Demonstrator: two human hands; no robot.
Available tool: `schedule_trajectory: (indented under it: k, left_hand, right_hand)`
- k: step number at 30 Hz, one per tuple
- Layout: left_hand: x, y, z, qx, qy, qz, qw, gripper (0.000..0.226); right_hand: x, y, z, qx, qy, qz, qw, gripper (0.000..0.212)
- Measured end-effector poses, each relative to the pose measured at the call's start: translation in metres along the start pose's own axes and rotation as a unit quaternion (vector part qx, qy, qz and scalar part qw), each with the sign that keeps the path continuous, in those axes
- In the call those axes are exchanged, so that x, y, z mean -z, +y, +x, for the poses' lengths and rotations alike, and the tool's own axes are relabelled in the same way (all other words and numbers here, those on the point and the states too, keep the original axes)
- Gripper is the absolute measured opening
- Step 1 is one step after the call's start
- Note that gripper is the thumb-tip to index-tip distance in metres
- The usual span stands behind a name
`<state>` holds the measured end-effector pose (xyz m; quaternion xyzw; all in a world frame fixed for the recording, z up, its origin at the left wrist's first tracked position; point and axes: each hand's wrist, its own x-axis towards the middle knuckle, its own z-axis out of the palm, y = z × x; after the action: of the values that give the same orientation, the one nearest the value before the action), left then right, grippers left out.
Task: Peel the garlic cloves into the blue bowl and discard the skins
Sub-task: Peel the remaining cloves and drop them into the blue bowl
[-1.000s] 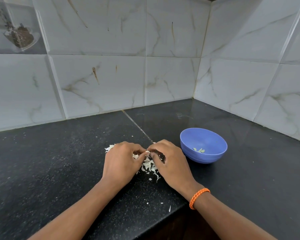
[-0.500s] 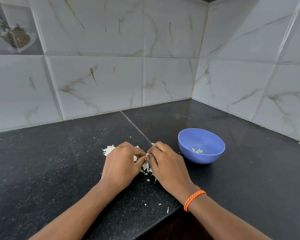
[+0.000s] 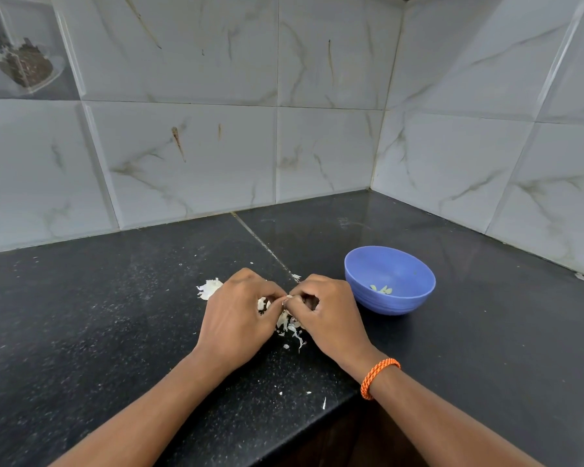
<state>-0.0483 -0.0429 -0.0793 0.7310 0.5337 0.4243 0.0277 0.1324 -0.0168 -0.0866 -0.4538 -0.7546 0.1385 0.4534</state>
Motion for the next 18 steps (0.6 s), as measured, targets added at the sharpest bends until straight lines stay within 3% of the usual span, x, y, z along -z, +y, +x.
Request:
schedule_trajectory:
  k: [18]
  left_hand:
    - [0.005,0.000,0.002,0.042,-0.030,-0.171,0.984,0.016]
  right_hand:
    - [0.006,-0.009,0.001,-0.006,-0.006,0.154,0.988,0.022]
